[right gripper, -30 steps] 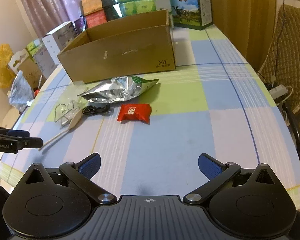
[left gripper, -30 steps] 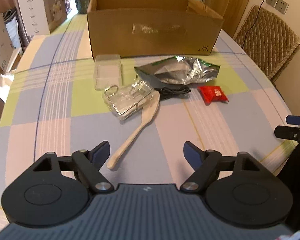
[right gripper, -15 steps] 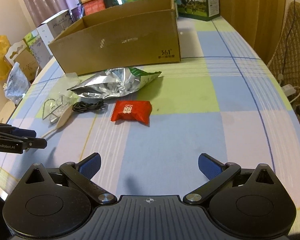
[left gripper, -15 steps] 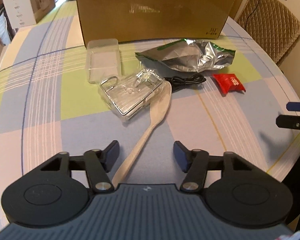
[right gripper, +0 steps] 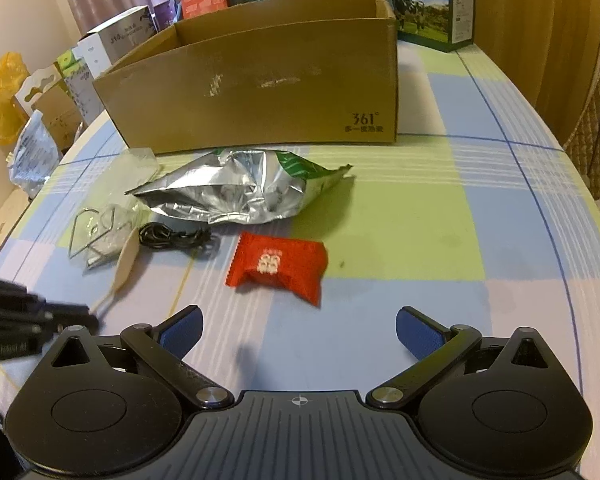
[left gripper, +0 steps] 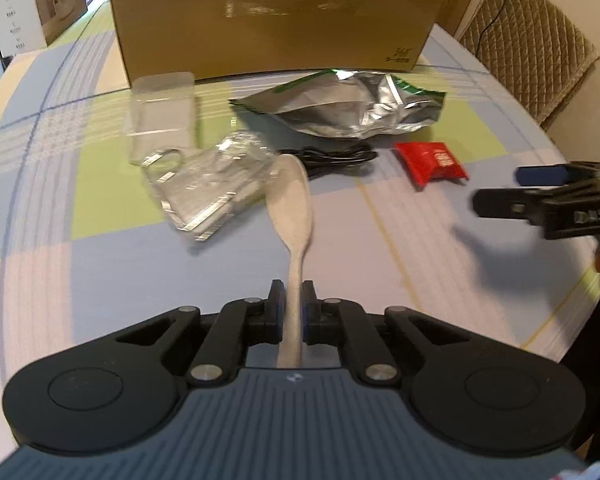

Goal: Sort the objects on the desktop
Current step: 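Grasp the wooden spoon with the left tool while the right tool grasps the red candy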

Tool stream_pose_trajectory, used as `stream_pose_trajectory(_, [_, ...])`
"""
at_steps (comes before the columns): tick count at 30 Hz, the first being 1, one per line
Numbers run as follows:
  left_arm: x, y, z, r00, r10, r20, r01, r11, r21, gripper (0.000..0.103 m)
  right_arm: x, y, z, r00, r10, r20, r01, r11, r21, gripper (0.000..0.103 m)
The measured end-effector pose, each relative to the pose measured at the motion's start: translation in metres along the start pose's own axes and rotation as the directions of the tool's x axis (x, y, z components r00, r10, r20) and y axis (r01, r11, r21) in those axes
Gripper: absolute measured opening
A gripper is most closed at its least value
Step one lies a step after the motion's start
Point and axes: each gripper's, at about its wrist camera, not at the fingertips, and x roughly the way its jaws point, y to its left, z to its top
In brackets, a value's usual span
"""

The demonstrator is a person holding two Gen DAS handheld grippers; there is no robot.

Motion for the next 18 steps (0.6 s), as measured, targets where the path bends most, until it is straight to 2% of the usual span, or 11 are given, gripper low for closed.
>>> stream_pose_trajectory(8, [0.003,-0.015,-0.005,0.997,-0.069,0.037,0.07,0.997,-0.044,0.006,0.018,0.007,0.011,1.0,-0.003,-0.002,0.003,0.999,-0.039,0.101])
stream_pose_trajectory(12, [0.003,-0.009,-0.005,0.996,-0.066,0.055,0.07,0.994,-0.078,0.007,0.029,0.009,0.014,1.0,-0.024,-0.004,0.024,0.998,-0.05,0.101])
stream_pose_trajectory(16, [0.003,-0.006,-0.005,0.995,-0.076,0.07,0.082,0.993,-0.089,0.017,0.037,0.011,0.017,0.999,-0.038,0.0,0.038,0.998,-0.047,0.101])
stream_pose_trajectory(18, [0.002,-0.006,-0.005,0.994,-0.076,0.075,0.082,0.993,-0.082,0.018,0.041,0.013,0.018,0.999,-0.044,0.005,0.044,0.998,-0.05,0.101])
